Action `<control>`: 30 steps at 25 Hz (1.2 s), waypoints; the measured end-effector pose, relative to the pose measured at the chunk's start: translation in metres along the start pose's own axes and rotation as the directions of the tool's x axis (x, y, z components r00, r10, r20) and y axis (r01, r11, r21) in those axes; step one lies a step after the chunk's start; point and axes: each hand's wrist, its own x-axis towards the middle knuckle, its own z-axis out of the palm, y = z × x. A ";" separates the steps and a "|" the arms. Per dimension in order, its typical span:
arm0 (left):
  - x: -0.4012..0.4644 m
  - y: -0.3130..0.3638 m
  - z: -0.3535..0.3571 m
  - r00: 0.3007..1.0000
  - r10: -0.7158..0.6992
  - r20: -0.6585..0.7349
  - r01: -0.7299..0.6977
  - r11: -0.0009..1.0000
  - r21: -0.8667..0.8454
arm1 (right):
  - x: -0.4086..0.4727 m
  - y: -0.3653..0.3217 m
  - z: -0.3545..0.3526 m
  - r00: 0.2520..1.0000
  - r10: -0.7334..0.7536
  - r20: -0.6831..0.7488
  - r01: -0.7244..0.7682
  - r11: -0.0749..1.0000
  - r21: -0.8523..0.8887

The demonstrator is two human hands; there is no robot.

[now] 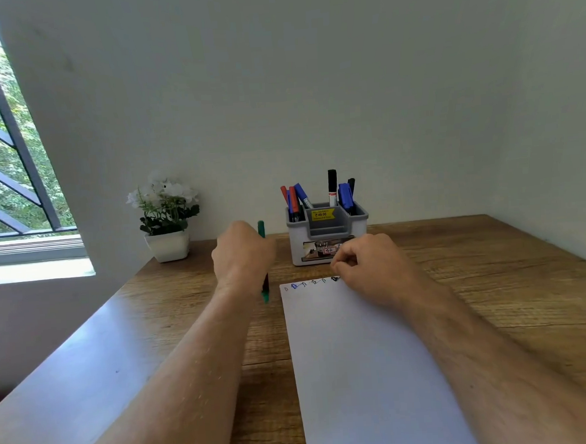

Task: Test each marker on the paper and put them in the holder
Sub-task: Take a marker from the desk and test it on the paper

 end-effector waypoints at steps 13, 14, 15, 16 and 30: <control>-0.026 0.034 0.008 0.925 0.304 0.228 0.053 0.490 -0.870 | -0.001 -0.013 -0.003 0.959 -0.100 -0.264 0.166 0.956 0.240; -0.026 0.034 0.009 0.920 0.322 0.226 0.051 0.474 -0.879 | -0.001 -0.012 -0.002 0.963 -0.097 -0.252 0.161 0.956 0.247; -0.026 0.033 0.009 0.916 0.337 0.219 0.043 0.461 -0.886 | -0.001 -0.012 -0.001 0.964 -0.100 -0.247 0.162 0.956 0.246; -0.026 0.033 0.010 0.913 0.349 0.210 0.030 0.458 -0.889 | -0.002 -0.012 0.000 0.963 -0.104 -0.249 0.166 0.956 0.242; -0.025 0.031 0.014 0.877 0.424 0.226 0.074 0.346 -0.935 | 0.002 -0.010 0.002 0.955 -0.053 -0.292 0.147 0.939 0.310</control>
